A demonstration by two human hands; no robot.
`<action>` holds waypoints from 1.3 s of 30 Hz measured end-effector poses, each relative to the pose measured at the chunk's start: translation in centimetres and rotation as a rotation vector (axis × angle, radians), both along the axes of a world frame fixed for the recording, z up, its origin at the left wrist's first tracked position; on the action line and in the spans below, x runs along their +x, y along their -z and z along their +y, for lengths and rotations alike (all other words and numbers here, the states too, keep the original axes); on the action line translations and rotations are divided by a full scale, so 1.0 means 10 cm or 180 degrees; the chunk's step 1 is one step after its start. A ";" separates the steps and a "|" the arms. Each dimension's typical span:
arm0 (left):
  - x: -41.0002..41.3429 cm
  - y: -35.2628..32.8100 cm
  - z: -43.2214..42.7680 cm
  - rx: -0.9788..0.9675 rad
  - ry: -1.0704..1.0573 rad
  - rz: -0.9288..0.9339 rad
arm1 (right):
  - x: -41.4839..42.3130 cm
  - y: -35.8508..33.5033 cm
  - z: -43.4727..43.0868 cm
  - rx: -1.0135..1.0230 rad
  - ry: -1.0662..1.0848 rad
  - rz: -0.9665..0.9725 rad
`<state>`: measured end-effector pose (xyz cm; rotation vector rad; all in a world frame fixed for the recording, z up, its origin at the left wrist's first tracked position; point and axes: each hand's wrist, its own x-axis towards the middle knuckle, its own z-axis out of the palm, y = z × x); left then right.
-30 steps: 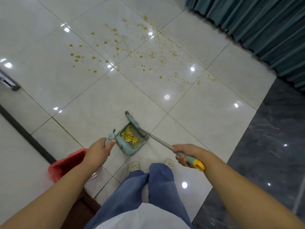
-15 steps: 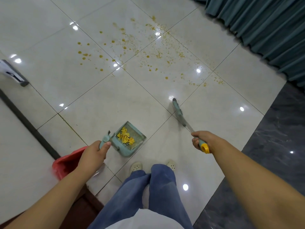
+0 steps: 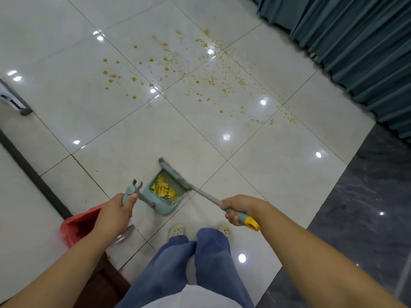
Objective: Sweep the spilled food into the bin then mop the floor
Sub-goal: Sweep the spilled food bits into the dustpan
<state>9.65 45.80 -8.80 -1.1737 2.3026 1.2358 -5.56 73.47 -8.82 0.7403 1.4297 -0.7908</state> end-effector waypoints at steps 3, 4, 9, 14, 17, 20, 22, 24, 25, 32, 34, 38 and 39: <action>0.05 -0.02 -0.05 0.0066 -0.0067 -0.0015 | 0.05 -0.21 -0.10 -0.0138 -0.0250 0.0084; 0.07 -0.02 -0.06 0.0074 -0.0085 -0.0015 | 0.04 -0.24 -0.12 -0.0155 -0.0304 0.0149; 0.14 -0.06 -0.06 0.0005 -0.0141 -0.0021 | -0.26 -0.33 -0.21 -0.0139 -0.0527 0.0504; 0.19 -0.08 -0.01 0.0190 -0.0803 0.0123 | -0.83 -0.25 -0.33 0.0011 -0.0431 0.0690; 0.15 -0.12 0.10 0.0292 -0.1228 0.0255 | -1.18 -0.11 -0.49 0.0055 -0.0403 0.0747; 0.06 -0.11 0.20 0.0357 -0.1692 0.0363 | -1.48 0.04 -0.70 0.0082 -0.0446 0.0737; -0.03 -0.05 0.24 0.0362 -0.1924 0.0405 | -1.64 0.13 -0.84 0.0099 -0.0541 0.0699; -0.13 0.02 0.27 0.0319 -0.2072 0.0422 | -1.75 0.21 -0.96 0.0109 -0.0765 0.0644; -0.19 0.05 0.27 0.0273 -0.2120 0.0408 | -1.78 0.24 -1.02 0.0092 -0.0897 0.0606; -0.35 0.13 0.22 0.0024 -0.2231 0.0224 | -1.81 0.33 -1.12 0.0075 -0.2120 0.0450; -0.37 0.13 0.24 -0.0017 -0.2176 0.0139 | -1.81 0.35 -1.08 0.0060 -0.2454 0.0415; -0.42 0.10 0.33 -0.0030 -0.2183 0.0084 | -1.84 0.18 -0.97 -0.0102 -0.2767 0.0356; -0.43 0.08 0.34 -0.0034 -0.2188 0.0089 | -1.86 0.12 -0.95 -0.0137 -0.2810 0.0340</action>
